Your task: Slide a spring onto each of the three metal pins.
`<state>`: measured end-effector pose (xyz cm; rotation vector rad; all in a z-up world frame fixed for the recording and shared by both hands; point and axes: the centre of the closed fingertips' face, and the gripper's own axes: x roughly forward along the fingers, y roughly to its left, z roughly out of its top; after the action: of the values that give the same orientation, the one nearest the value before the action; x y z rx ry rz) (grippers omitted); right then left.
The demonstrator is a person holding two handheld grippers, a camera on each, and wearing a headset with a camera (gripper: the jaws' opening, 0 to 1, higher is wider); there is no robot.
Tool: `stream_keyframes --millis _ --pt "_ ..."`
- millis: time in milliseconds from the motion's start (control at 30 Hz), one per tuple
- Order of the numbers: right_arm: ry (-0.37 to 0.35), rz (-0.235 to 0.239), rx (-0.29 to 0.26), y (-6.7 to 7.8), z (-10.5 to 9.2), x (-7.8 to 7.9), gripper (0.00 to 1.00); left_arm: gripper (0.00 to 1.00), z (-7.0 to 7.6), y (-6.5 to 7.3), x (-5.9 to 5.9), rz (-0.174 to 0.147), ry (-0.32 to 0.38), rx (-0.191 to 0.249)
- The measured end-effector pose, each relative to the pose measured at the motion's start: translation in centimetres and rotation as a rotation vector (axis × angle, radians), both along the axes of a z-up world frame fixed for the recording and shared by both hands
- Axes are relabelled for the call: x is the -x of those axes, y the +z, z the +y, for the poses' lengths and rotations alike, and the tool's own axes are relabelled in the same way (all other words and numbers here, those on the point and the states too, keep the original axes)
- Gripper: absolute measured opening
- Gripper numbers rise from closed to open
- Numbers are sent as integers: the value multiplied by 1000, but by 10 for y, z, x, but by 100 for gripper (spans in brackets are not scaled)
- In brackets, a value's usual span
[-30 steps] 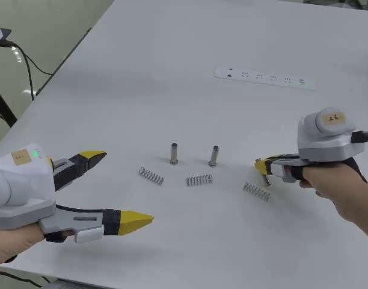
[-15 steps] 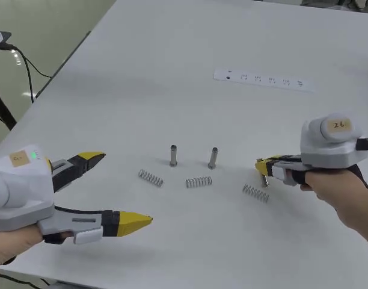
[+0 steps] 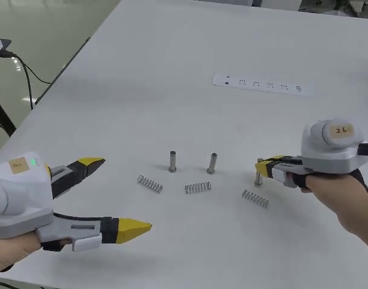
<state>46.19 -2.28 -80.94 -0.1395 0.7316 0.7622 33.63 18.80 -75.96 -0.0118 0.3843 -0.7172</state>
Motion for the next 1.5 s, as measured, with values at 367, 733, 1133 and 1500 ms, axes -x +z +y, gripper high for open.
stream_keyframes --millis 367,733,1133,1500 --pt "12 -36 8 1 -2 7 5 96 -4 -1 3 4 -9 -1" --pt "27 -51 0 1 -4 11 6 96 -2 0 3 -2 -4 0" --pt "22 -34 -3 -1 -3 9 10 96 -3 -1 3 0 -6 1" --pt "24 -30 0 -3 -2 8 13 96 -2 0 3 -1 -2 5"
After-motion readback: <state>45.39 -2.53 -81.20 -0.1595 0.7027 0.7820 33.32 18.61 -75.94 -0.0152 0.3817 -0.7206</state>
